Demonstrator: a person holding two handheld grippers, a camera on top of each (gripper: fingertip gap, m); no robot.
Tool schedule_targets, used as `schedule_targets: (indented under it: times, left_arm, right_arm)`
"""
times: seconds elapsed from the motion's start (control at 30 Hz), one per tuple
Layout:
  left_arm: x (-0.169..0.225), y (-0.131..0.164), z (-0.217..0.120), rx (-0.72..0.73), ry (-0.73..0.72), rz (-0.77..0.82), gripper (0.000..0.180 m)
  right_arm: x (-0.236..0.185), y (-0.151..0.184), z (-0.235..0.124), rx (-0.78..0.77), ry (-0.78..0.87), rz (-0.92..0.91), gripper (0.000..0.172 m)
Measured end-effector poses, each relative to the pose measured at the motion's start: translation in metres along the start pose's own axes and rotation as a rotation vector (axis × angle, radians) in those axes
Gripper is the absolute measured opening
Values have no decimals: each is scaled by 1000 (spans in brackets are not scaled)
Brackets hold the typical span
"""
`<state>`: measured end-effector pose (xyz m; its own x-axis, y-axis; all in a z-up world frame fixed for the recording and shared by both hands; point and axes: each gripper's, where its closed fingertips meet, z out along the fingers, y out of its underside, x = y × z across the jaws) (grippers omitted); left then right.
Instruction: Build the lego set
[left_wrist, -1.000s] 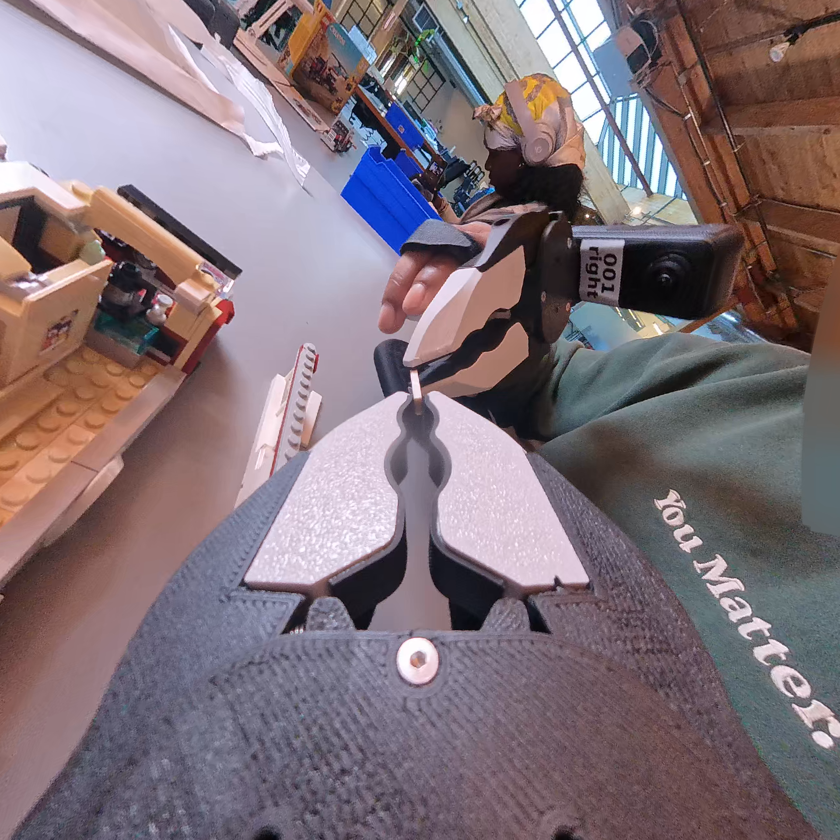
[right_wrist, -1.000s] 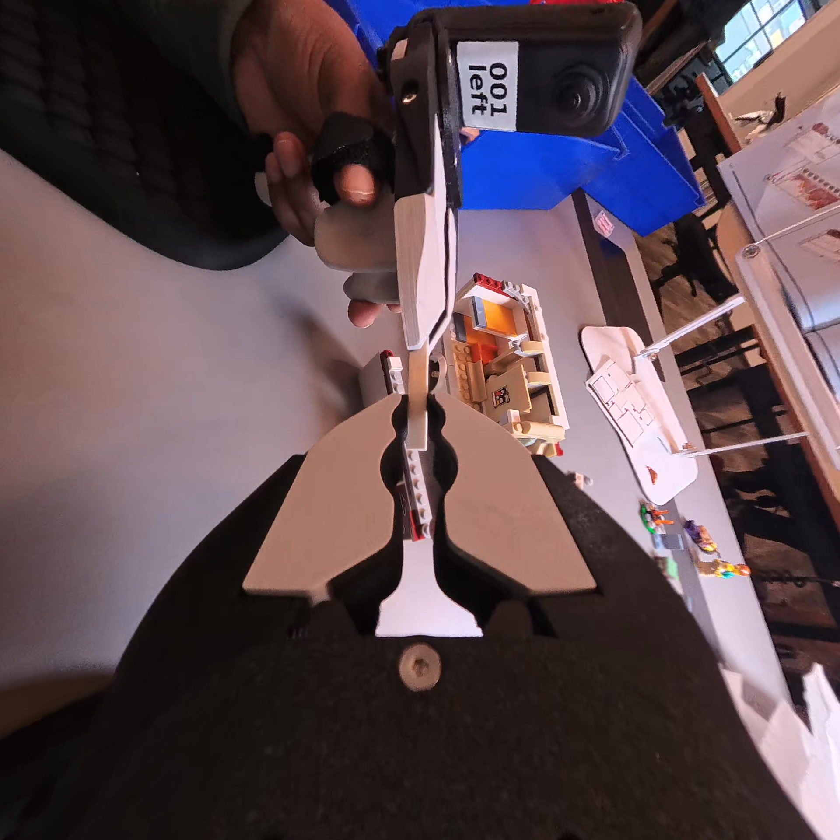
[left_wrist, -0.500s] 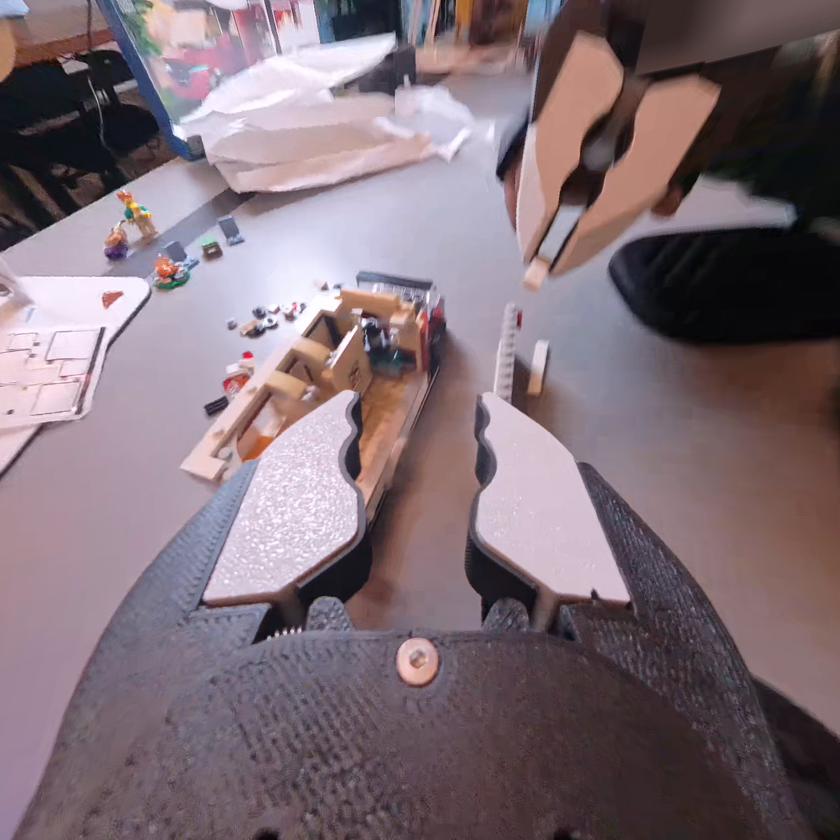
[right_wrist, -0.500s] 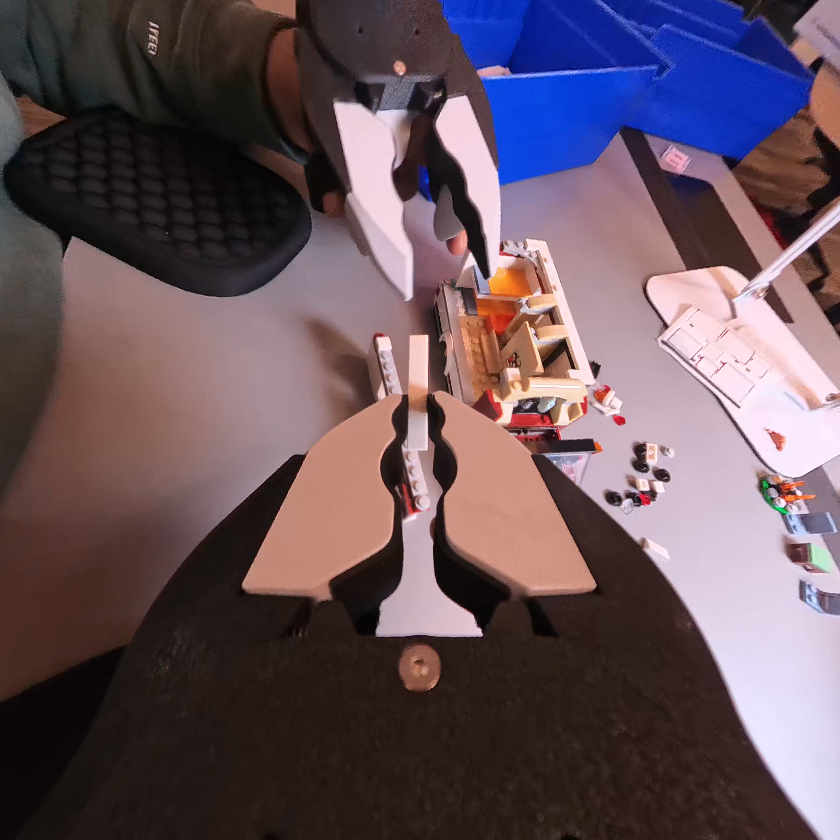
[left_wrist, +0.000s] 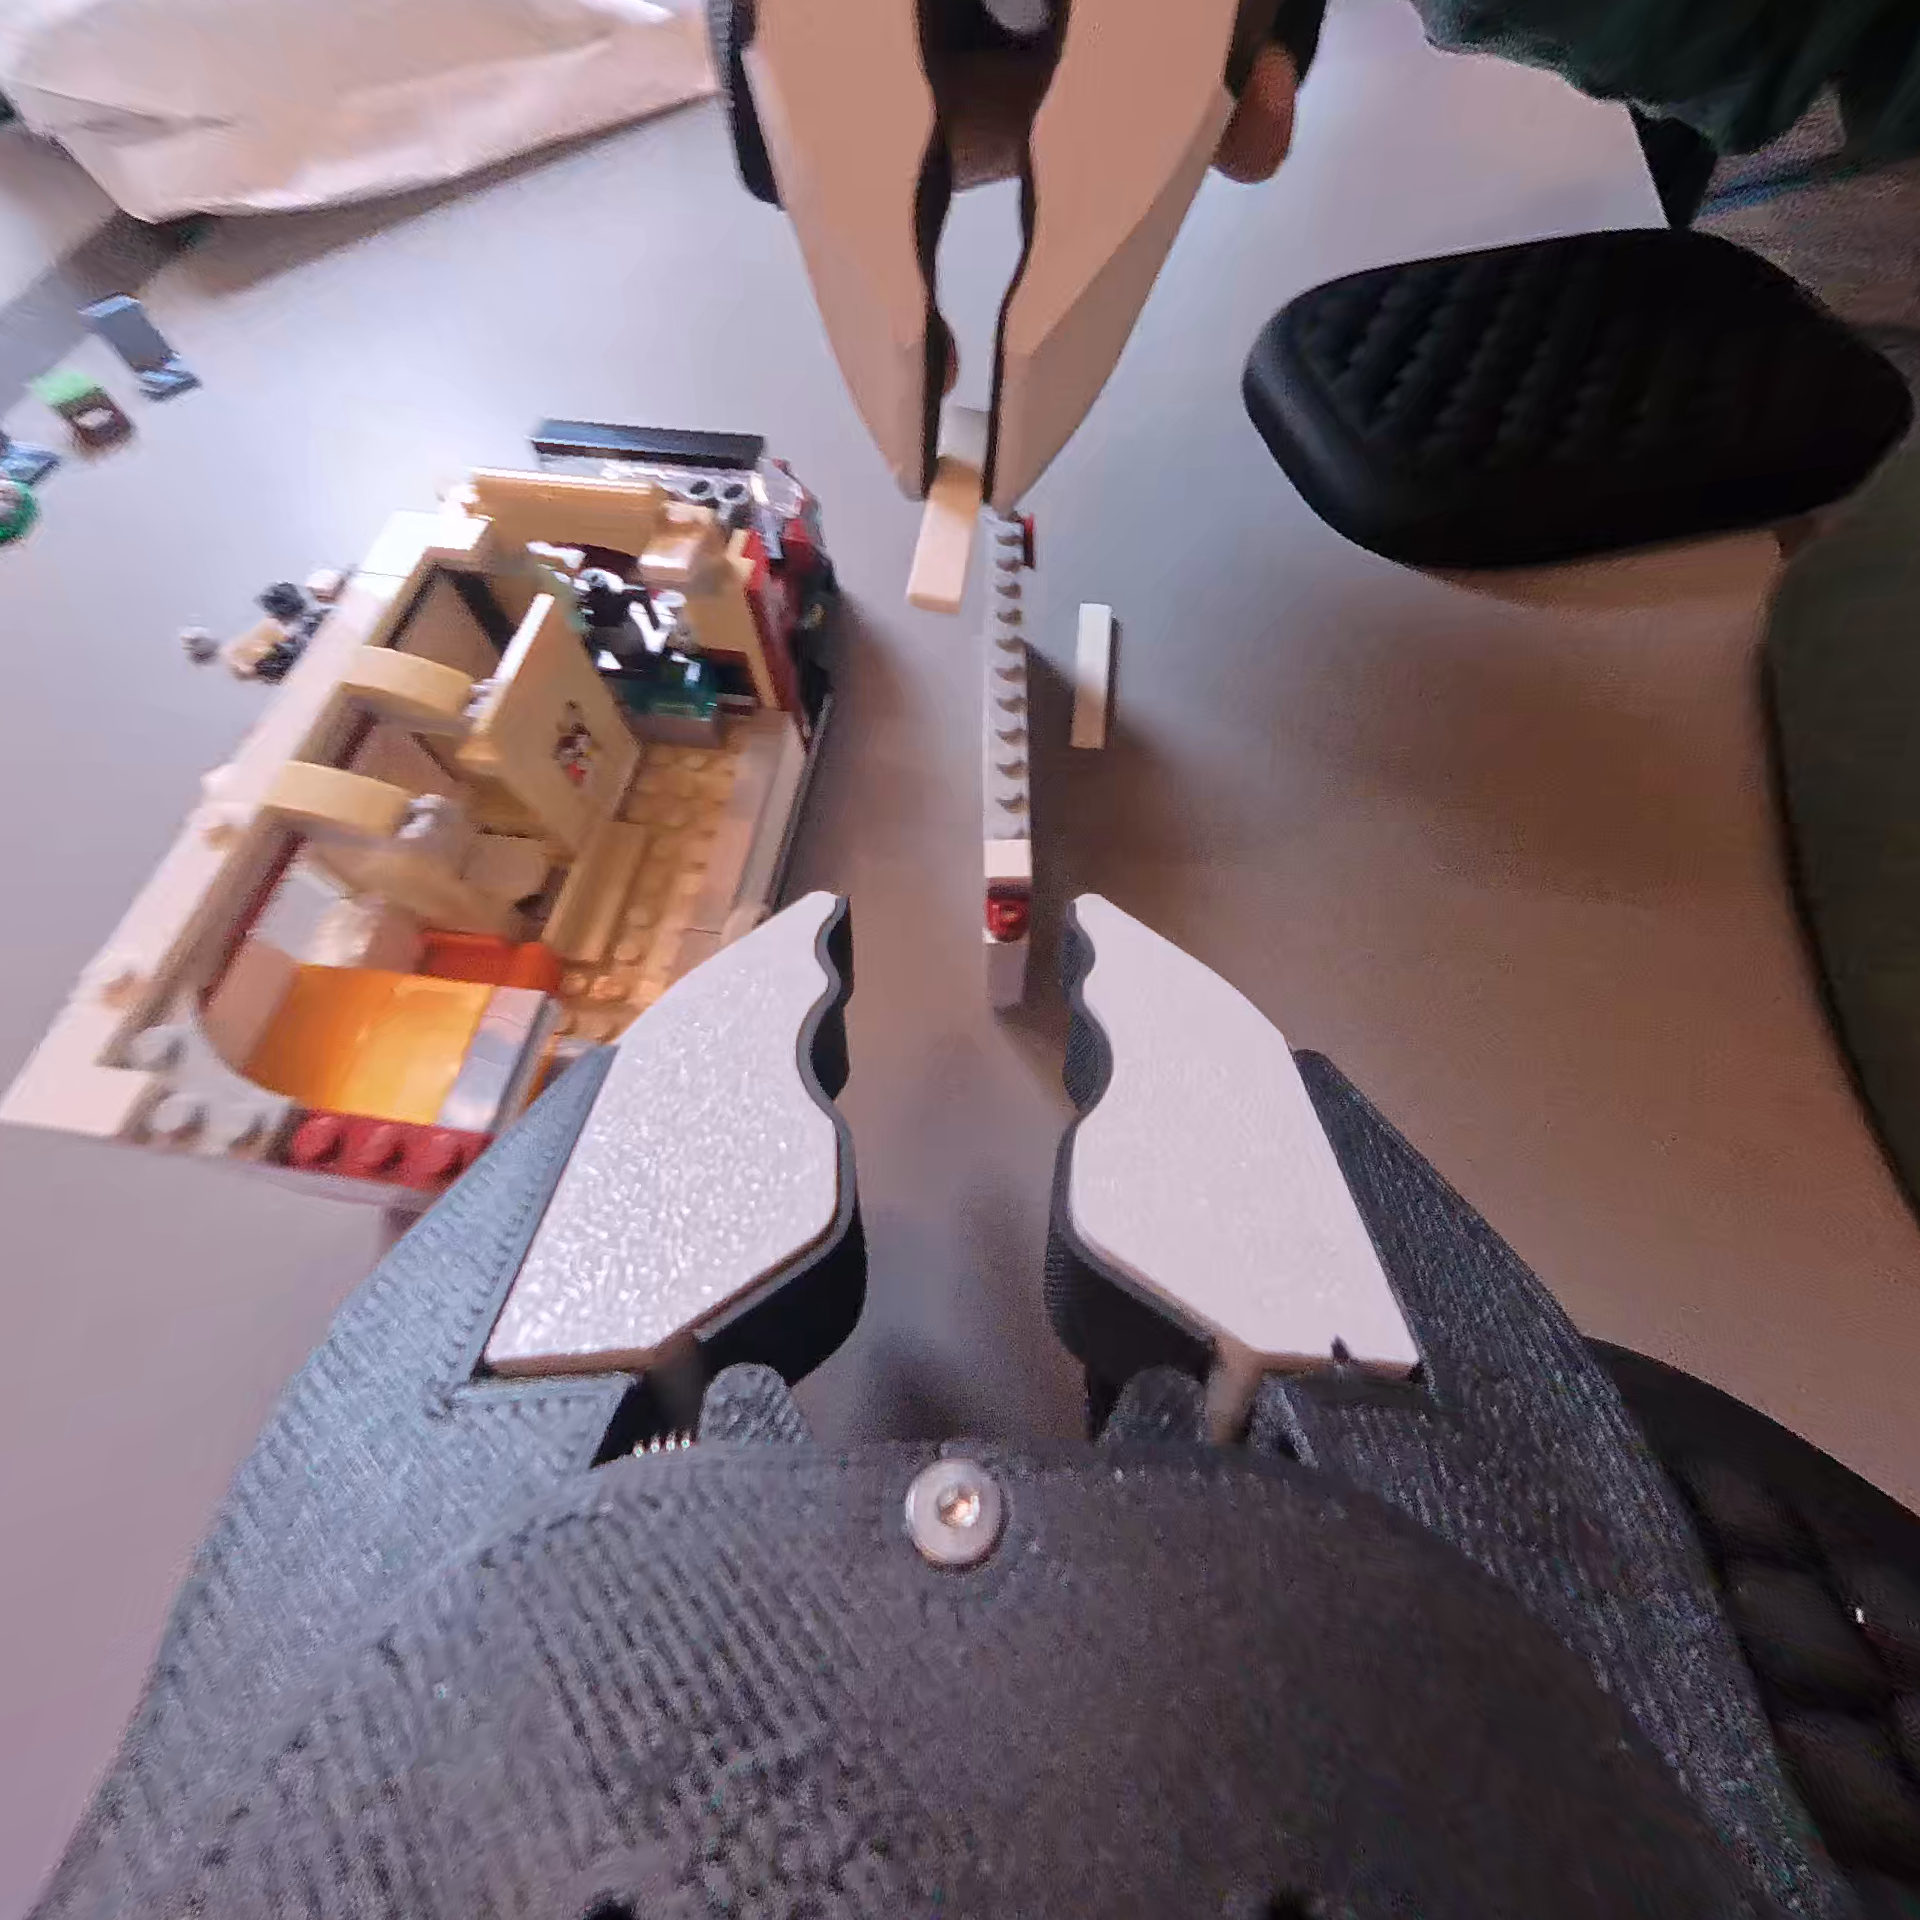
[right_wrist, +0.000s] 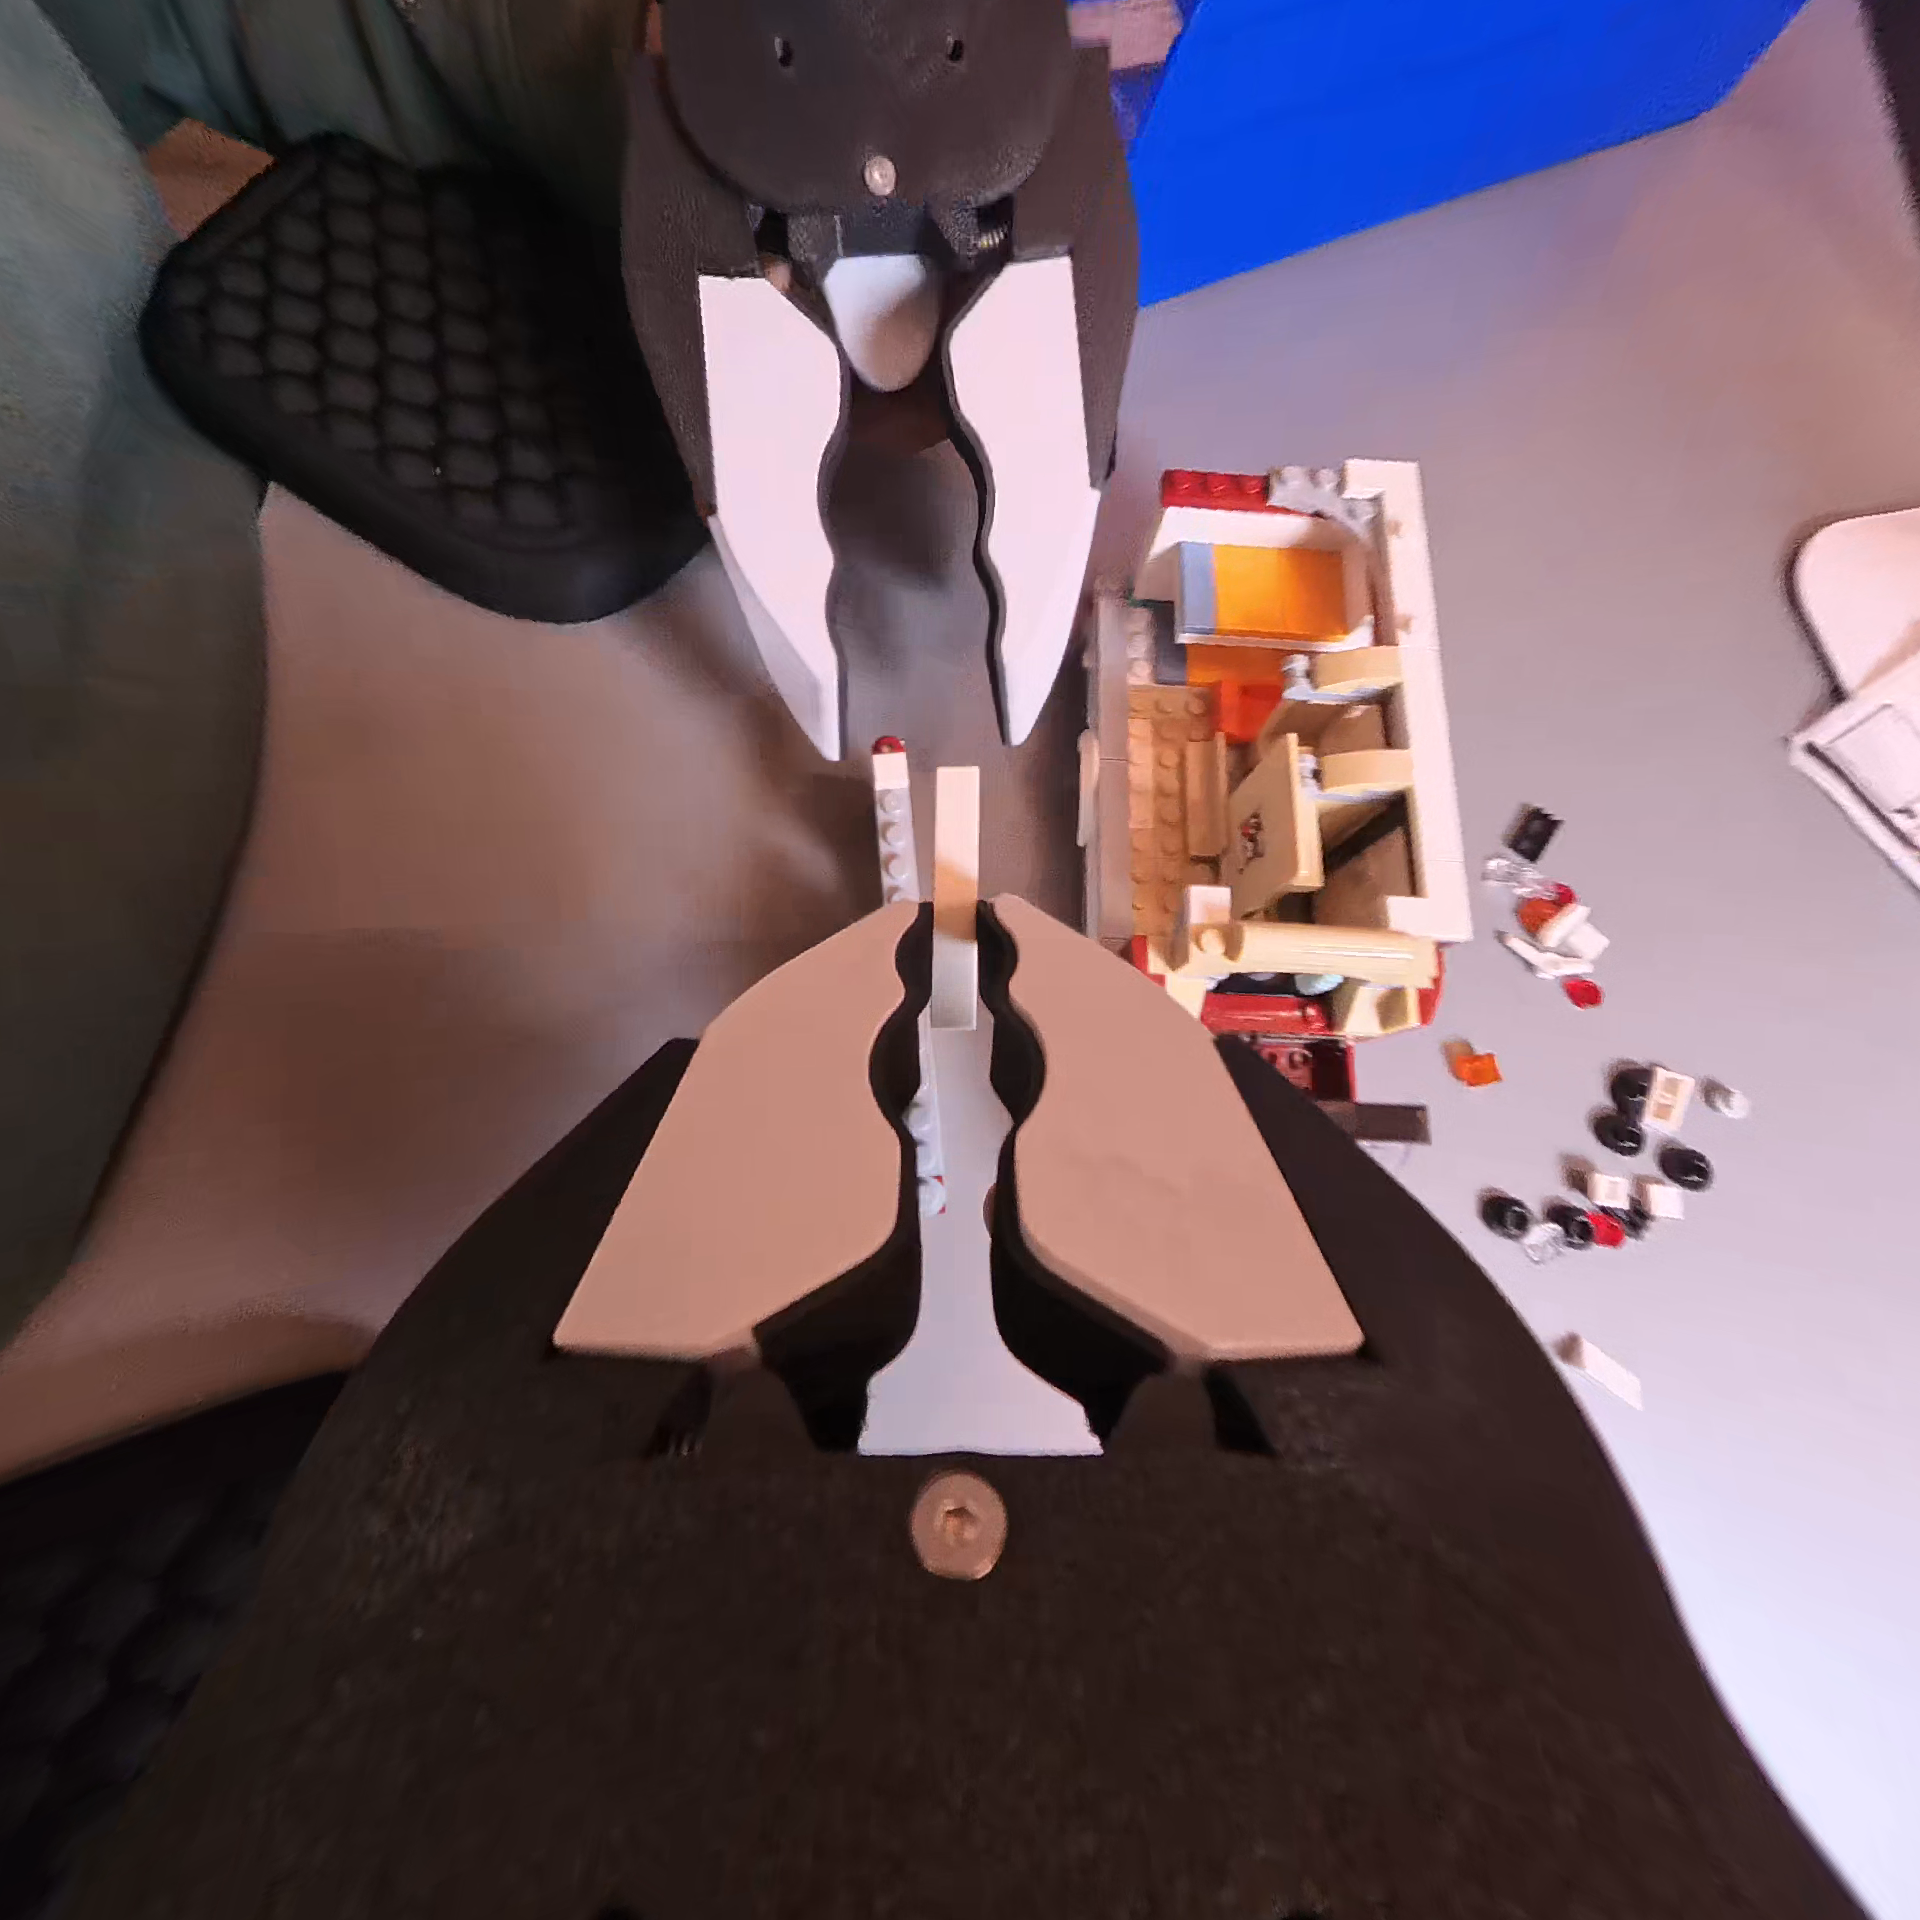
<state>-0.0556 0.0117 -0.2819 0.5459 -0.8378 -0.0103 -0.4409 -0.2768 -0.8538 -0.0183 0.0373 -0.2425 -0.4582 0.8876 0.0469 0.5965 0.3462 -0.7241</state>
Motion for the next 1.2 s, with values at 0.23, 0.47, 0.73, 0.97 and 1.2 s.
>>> schedule_targets:
  times: [0.23, 0.47, 0.73, 0.97, 1.2]
  left_arm:
    - [8, 4, 17, -29, -10, 68, 8]
    - [12, 3, 19, -26, 6, 36, 8]
    - [12, 3, 19, -22, 7, 20, 8]
    - [13, 2, 21, -18, 6, 24, 14]
    - [12, -6, 19, 35, -3, 26, 14]
  right_arm:
    - [-12, 10, 18, -93, -82, 2, 7]
    - [-16, 15, 27, -188, -117, -2, 7]
    - [-18, 18, 29, -227, -120, 4, 7]
    - [-17, 19, 30, -240, -118, 10, 7]
    - [-16, 19, 30, -244, -114, 18, 7]
